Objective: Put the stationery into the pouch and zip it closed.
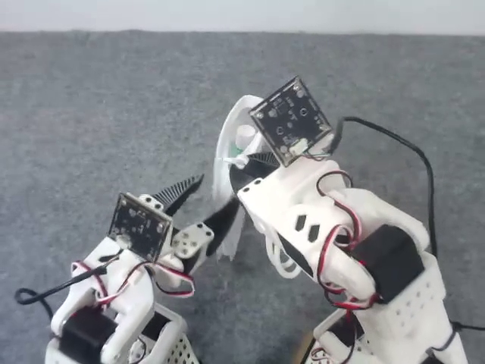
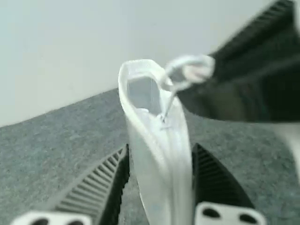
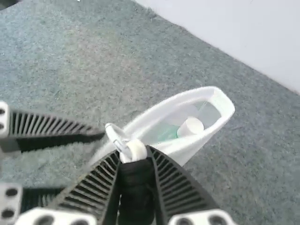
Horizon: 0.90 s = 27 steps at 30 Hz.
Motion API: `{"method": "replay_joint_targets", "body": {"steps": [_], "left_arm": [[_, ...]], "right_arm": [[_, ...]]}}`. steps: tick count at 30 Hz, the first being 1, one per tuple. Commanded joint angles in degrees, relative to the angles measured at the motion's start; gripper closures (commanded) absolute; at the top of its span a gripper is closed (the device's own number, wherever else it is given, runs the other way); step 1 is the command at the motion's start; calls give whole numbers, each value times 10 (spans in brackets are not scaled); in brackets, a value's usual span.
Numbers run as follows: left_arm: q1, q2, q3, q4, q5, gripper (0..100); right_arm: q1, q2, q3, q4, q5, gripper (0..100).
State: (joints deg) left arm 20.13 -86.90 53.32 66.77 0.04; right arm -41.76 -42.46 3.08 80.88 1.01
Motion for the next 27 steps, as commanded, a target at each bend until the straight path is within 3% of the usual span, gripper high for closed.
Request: {"method": "replay_joint_targets", "body": {"steps": [1, 8, 13, 27], "left_arm": [[-21, -2, 16, -50, -2, 821], [-21, -2, 70, -106, -2, 840], [-20, -2, 68, -111, -2, 992], [4, -2, 81, -101, -4, 991]], "right_arm": [[-5, -25, 16, -24, -7, 994], [-5, -28, 42, -48, -8, 994], [0, -27, 43, -76, -25, 993], [96, -22, 113, -255, -101, 993]]}}
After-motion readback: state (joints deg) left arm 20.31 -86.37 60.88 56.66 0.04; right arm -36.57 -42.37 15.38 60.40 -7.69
